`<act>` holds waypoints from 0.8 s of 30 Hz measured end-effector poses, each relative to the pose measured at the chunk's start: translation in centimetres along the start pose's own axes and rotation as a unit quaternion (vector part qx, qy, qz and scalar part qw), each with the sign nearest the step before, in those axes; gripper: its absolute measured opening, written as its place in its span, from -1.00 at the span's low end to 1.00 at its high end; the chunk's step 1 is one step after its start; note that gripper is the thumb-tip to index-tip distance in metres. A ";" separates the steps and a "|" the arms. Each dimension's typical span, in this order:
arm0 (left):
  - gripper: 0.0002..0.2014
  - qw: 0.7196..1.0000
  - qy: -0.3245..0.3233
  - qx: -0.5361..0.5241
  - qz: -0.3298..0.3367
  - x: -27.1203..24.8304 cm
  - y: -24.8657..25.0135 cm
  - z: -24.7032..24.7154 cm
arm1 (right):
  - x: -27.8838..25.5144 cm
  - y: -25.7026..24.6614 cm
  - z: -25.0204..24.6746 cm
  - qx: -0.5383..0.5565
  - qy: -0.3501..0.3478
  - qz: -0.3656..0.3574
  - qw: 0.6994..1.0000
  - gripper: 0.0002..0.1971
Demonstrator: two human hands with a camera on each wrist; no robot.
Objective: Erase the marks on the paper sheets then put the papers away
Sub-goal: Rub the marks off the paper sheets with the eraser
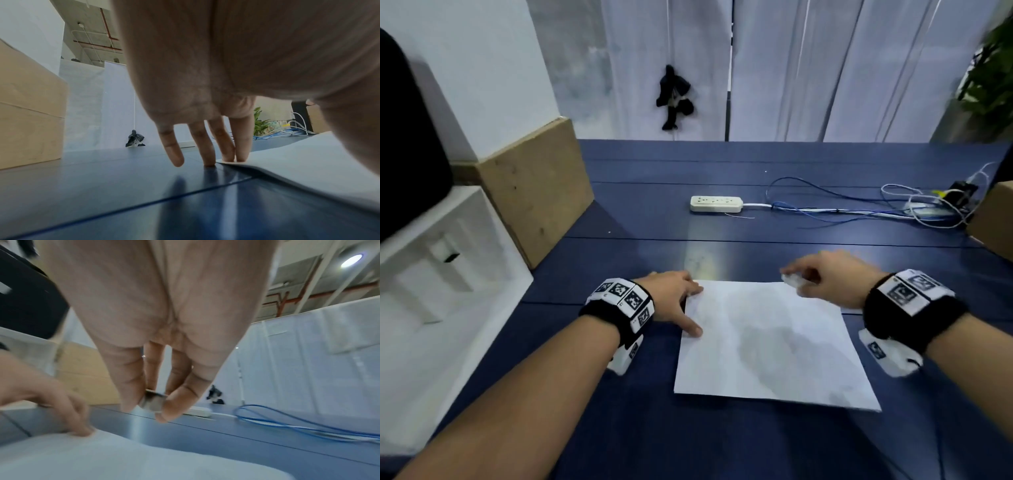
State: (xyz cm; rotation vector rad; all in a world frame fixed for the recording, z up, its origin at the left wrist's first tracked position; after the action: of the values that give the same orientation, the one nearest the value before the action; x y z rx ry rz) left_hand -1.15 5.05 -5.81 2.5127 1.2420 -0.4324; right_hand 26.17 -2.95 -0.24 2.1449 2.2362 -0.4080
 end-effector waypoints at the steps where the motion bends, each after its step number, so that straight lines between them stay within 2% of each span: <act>1: -0.03 1.000 -0.005 0.000 0.005 0.1 -0.3 -0.1 | 0.7 -2.0 0.3 0.015 -0.002 -0.033 0.999 -0.61; 5: -0.05 0.999 0.002 0.013 0.033 0.4 -1.0 0.0 | 3.7 -7.9 2.5 0.052 -0.049 -0.104 0.992 -0.73; 8: 0.01 0.998 -0.007 0.029 0.049 0.8 -1.3 0.4 | 6.4 -9.7 3.6 0.006 -0.062 -0.120 0.991 -0.66; 12: 0.13 0.998 -0.033 -0.001 0.062 1.1 -2.2 1.2 | 8.9 -10.5 3.5 -0.008 -0.053 -0.123 0.991 -0.63; 18: 0.11 0.996 -0.061 0.018 0.066 1.6 -2.5 1.7 | 8.7 -10.2 4.5 -0.009 -0.034 -0.151 0.988 -0.67; 22: 0.13 0.996 -0.062 0.016 0.063 1.7 -2.8 1.8 | 6.5 -10.1 5.8 -0.012 -0.118 -0.206 0.971 -0.74; 24: 0.13 0.996 -0.061 0.020 0.063 1.7 -2.8 1.8 | 6.8 -10.3 5.6 -0.031 -0.131 -0.204 0.970 -0.74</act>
State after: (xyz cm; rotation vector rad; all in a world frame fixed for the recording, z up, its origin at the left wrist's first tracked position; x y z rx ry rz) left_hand -2.68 7.14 -8.51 2.5378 1.0335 -0.5741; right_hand 14.69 2.33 -5.11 1.4864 2.4784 -0.5808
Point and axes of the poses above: each hand's wrist, its own x-axis towards the middle knuckle, its own z-axis out of the palm, y = z × x, the point moved 3 cm from there along x, towards the middle knuckle, and after that the axes turned 2 degrees about -y, right-handed, at the moved point
